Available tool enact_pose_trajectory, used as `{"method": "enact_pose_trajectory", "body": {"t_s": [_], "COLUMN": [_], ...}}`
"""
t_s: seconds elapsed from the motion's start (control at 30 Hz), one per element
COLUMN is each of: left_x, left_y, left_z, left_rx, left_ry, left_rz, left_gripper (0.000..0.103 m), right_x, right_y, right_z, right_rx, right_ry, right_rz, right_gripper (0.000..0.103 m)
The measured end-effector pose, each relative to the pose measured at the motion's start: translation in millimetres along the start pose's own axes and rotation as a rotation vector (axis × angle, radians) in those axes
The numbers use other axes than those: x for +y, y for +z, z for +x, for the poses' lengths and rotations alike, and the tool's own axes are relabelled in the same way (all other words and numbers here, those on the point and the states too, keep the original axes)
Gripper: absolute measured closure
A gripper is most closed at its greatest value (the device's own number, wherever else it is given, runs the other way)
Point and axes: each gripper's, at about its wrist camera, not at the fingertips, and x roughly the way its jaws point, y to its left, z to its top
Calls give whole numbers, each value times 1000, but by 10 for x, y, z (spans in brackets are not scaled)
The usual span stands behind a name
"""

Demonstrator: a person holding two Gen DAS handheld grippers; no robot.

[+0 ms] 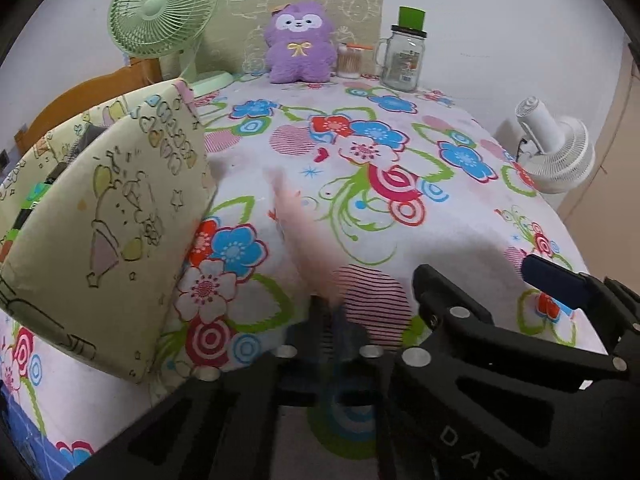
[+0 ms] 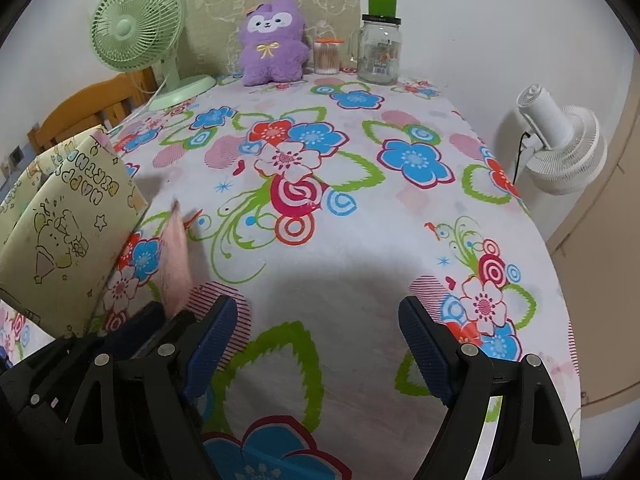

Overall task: Organize soft objects
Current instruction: 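Stand the pink wet-wipe pack on edge with the left hand and grasp it with the left tool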

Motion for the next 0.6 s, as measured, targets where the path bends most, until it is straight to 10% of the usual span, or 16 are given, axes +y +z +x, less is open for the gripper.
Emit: {"method": "enact_pose_trajectory", "body": {"t_s": [0.6], "left_x": [-38], "left_y": [-32], "left_z": [-99], "left_rx": [-21], "left_ry": [-19], "left_rz": [19], "left_gripper": [103], "right_x": [-53], "right_y": [-48], "right_z": [-122], "right_rx": [-23], "right_ry": [0], "right_rz": [12], "right_gripper": [18]}}
